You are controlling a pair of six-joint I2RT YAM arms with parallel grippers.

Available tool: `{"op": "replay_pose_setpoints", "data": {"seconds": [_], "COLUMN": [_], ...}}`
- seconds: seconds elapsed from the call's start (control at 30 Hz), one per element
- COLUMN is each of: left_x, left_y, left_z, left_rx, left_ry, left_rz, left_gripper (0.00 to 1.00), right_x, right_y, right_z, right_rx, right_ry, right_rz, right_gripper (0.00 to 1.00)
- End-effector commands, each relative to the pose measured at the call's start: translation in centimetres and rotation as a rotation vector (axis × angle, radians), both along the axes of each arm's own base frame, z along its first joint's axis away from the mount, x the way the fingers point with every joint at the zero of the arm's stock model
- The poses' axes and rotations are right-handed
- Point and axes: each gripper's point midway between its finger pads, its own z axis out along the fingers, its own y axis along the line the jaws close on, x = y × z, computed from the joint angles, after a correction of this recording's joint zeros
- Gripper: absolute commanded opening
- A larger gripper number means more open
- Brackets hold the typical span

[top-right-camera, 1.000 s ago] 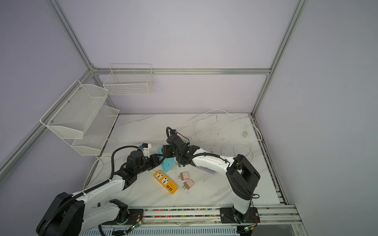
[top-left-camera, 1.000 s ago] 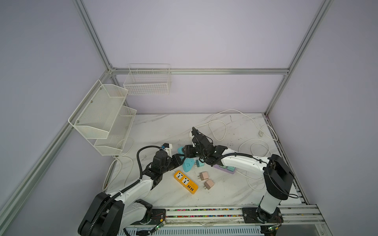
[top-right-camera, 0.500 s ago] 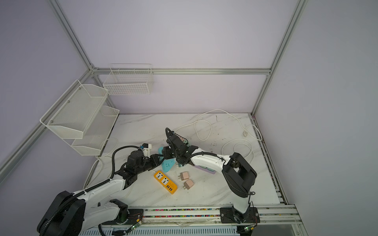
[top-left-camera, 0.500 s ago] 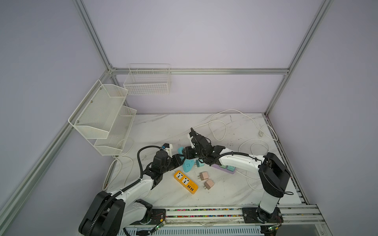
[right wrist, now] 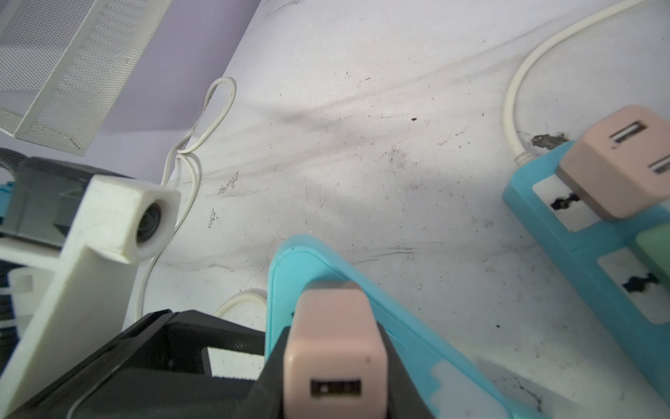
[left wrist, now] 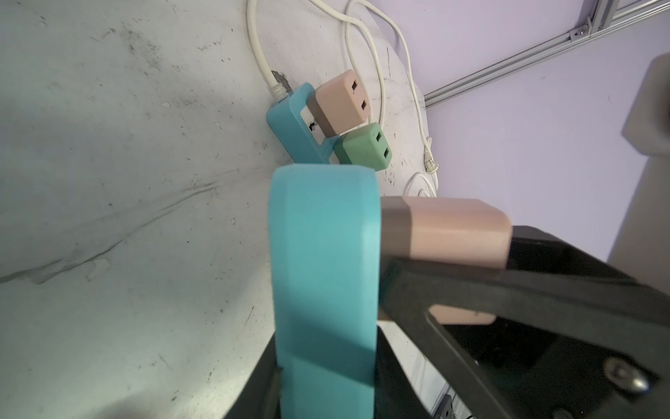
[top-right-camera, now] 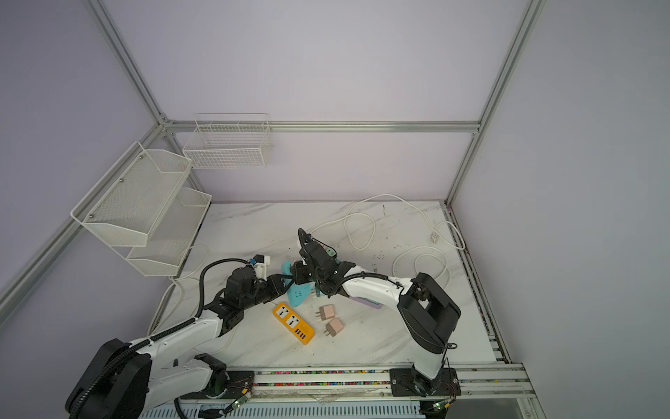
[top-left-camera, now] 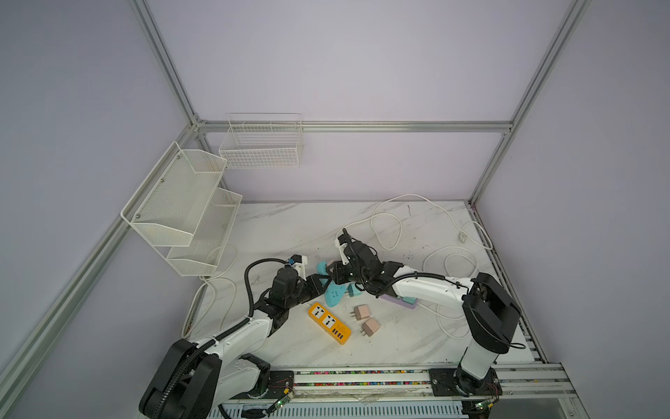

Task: Pull the plug off the socket
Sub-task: 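Close the right gripper on the pink adapter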

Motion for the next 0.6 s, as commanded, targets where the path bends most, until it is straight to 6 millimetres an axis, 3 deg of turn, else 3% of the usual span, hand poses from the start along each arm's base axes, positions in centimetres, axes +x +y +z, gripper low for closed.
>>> {"op": "replay_pose_setpoints", "data": {"seconds": [0.0,0.3,0.37,0.5,0.57], "left_x": [1.7,1.5,1.5,1.6,1.6], "left_y": [-1.0,-0.3,-0.3,-0.4,-0.5], "left_z": [5.5,4.2,4.1,3.5,3.3], "left_rx": [-0.053,-0.008,-0.007,-0.004,-0.001], "left_ry": [-0.159,-0.111,-0.107,-0.092,-0.086], "left_rz": [-0.021,0.005,0.006,0.003,0.001], "left_gripper": [0.00,0.00,0.00,0.00,0.00], "right_x": [0.2,1.4,0.9,0.5,1.2], "right_y": [0.0,-0.6,0.1,0.4,-0.5], "right_z": [3.1,5.0,5.4,5.5,4.9], "right_rx": [0.077,0.088,0.108,0.122,0.114], "right_ry": [-0.065,-0.115,-0.106,-0.115,-0.100], "right_rz": [0.010,-0.029,-0.002,0.030,0.009], "right_gripper": [0.17,0.14,0.13,0.13,0.13]}}
